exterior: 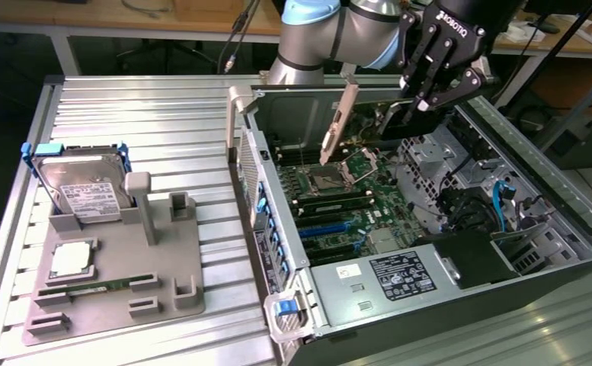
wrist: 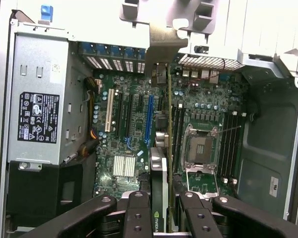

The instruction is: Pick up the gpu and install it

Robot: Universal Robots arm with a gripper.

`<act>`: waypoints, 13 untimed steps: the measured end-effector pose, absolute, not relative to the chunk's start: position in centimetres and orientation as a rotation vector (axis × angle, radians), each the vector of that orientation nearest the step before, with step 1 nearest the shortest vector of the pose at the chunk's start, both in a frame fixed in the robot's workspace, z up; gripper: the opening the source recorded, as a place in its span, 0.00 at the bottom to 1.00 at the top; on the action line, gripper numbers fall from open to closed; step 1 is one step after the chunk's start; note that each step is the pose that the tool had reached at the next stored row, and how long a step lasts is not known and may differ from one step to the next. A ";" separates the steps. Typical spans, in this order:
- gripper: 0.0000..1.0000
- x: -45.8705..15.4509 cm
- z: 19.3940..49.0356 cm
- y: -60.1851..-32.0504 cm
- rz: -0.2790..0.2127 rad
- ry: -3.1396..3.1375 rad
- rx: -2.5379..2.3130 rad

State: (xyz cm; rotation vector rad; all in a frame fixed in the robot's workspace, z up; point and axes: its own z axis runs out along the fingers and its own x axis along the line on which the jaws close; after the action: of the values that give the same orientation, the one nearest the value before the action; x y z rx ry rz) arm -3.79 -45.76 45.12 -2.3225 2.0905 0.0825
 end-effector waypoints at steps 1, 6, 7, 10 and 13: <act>0.27 -3.8 45.1 -45.8 0.082 2.090 -2.322; 0.27 -3.8 44.8 -45.8 0.079 2.089 -2.321; 0.27 -3.8 44.8 -45.8 0.078 2.089 -2.321; 0.27 -3.8 44.7 -45.8 0.076 2.088 -2.320; 0.27 -3.8 44.6 -45.8 0.074 2.087 -2.319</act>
State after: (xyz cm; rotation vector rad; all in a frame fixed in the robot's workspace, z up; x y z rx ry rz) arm -3.80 -45.77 44.59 -2.3191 2.0871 0.0737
